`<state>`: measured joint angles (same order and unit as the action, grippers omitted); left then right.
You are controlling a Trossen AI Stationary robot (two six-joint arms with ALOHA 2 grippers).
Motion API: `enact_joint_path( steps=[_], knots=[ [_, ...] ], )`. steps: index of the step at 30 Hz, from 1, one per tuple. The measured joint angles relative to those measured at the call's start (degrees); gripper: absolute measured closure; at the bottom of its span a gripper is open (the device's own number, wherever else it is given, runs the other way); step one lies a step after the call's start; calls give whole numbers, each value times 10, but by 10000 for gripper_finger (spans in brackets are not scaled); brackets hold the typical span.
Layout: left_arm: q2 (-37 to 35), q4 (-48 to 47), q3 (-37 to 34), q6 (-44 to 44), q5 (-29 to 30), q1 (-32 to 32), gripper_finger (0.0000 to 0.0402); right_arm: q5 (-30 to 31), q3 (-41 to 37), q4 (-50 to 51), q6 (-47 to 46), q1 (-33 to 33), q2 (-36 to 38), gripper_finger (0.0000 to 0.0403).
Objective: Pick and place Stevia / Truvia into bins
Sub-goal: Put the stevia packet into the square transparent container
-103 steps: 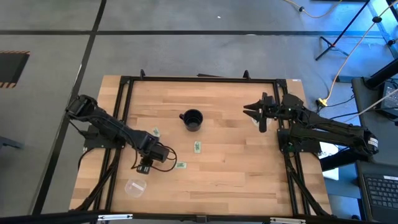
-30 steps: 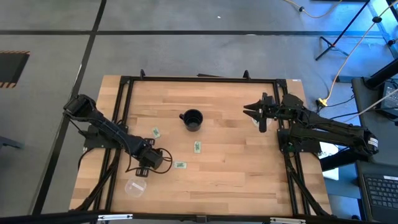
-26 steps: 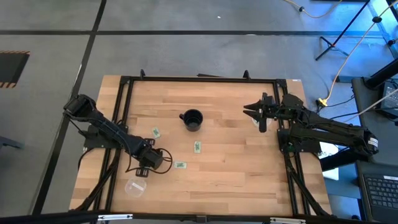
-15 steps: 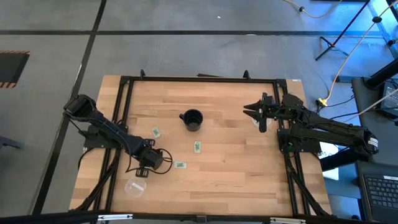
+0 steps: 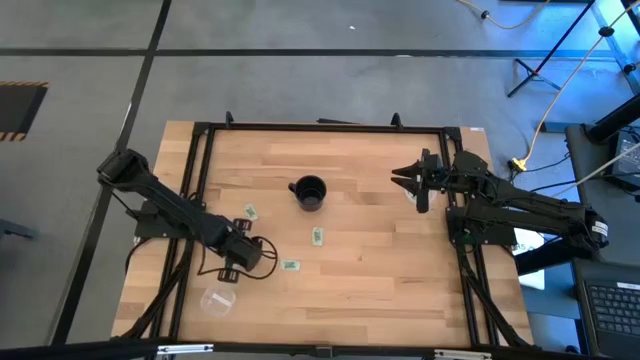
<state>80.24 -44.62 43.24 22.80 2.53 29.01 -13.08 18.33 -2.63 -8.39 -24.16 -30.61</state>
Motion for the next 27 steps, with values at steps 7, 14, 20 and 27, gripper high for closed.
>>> enact_joint_path(
  steps=[7,14,20,27],
  knots=[
    [-92,-15,38,104,-12,-2,399,0,0,8,10,0,0,281],
    [-153,19,43,292,-46,43,399,0,0,11,10,0,0,281],
    [-141,61,43,365,5,137,399,0,0,19,11,0,0,281],
    [-87,68,43,496,27,221,399,0,0,19,10,0,0,281]
  ],
)
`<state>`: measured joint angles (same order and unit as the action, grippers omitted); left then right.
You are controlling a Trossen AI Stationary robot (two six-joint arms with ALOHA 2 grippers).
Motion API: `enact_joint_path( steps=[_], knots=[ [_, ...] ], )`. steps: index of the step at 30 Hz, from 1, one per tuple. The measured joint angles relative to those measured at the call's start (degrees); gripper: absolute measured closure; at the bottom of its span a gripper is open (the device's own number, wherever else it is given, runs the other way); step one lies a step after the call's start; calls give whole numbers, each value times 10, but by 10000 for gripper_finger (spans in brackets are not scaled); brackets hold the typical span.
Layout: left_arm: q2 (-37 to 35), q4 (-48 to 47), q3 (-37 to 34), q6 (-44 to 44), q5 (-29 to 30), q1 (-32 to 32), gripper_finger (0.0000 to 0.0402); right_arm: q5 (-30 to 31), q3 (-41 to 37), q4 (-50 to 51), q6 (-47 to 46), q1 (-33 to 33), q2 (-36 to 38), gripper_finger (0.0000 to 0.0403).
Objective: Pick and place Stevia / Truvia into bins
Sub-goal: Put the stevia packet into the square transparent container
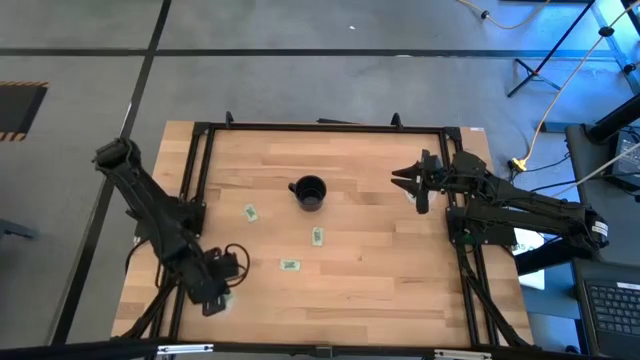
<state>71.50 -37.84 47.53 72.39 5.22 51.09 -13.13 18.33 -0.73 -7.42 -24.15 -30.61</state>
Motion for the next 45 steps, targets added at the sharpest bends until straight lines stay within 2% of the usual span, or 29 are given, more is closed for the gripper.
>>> enact_joint_path(
  steps=[5,11,15,27,33,45],
  knots=[
    [40,6,0,66,-5,21,398,0,0,0,-14,0,0,281],
    [78,2,0,101,-44,30,398,0,0,-1,-14,0,0,281],
    [92,2,0,103,-49,29,398,0,0,-1,-14,0,0,281],
    [101,-36,0,96,-48,29,398,0,0,-2,-13,0,0,281],
    [101,-56,0,146,-47,28,397,0,0,-2,-13,0,0,281],
    [101,-53,0,154,-26,28,397,0,0,-2,-13,0,0,281]
  ],
)
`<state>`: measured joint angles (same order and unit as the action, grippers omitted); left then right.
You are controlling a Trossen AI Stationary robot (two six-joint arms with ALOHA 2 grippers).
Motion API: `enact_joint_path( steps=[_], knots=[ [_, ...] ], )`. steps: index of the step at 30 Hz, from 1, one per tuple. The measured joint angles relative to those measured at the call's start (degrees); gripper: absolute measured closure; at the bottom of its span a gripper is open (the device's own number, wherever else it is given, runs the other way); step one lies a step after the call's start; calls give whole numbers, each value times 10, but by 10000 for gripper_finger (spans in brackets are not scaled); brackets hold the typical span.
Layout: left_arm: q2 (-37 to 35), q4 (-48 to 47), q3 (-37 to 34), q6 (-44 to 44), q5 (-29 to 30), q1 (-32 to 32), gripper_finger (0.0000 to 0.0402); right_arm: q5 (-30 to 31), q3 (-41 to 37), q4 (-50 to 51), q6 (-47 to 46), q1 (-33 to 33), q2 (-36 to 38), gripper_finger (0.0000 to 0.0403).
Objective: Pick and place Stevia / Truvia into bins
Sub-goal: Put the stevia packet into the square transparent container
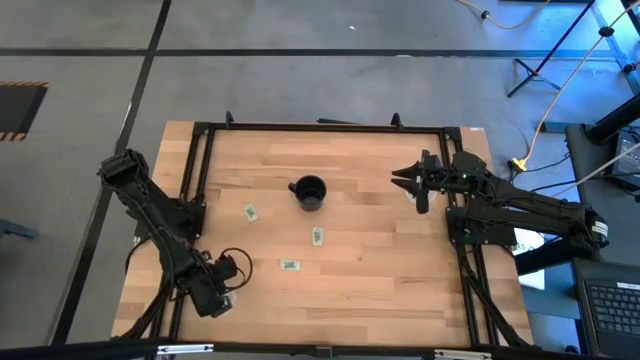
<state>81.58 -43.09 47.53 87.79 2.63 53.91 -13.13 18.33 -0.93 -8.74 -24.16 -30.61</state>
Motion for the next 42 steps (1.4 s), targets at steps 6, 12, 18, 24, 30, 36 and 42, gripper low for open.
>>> enact_joint_path(
  steps=[6,12,18,24,30,36,42],
  knots=[
    [0,0,0,31,11,0,397,0,0,0,1,0,0,281],
    [0,0,0,32,29,0,395,0,0,0,2,0,0,281],
    [0,0,0,61,29,0,344,0,0,0,2,0,0,281],
    [0,-6,0,59,28,0,282,0,0,0,4,0,0,281],
    [-2,12,0,34,21,-1,271,0,0,0,4,0,0,281],
    [-38,13,0,39,5,-1,291,0,0,0,4,0,0,281],
    [-96,12,0,9,89,-11,308,0,0,0,4,0,0,281]
  ],
)
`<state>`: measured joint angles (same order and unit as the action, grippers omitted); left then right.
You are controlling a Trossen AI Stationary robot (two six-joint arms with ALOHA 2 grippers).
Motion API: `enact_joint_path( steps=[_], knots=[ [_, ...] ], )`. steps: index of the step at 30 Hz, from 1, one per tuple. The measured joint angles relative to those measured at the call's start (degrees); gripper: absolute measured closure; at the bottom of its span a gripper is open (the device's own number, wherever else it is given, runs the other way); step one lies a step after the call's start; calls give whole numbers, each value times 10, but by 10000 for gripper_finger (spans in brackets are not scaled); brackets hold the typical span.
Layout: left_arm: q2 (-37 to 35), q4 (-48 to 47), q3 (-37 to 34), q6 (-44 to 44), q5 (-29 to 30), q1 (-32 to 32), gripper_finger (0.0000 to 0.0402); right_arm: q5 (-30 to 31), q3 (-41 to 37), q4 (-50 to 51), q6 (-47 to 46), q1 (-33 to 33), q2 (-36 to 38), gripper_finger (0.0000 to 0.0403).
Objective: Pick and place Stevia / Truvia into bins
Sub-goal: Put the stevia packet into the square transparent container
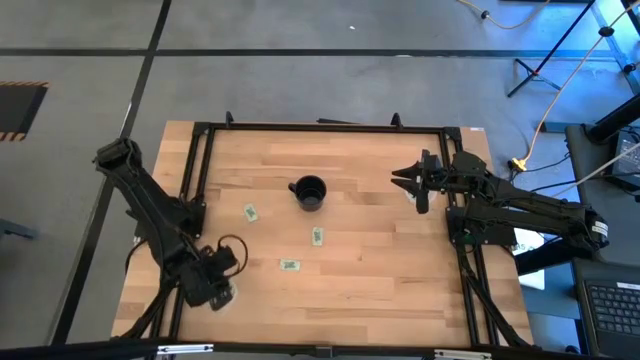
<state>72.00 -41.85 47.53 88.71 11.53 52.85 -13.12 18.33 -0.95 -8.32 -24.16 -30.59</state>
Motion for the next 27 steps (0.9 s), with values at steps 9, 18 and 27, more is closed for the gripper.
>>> enact_joint_path(
  steps=[9,18,27],
  knots=[
    [-80,-4,0,-288,213,-83,312,0,0,0,13,0,0,281],
    [-38,-4,0,-524,194,-191,263,0,0,0,16,0,0,281],
    [49,-147,-1,-497,192,-276,255,0,0,0,28,0,0,281]
  ],
)
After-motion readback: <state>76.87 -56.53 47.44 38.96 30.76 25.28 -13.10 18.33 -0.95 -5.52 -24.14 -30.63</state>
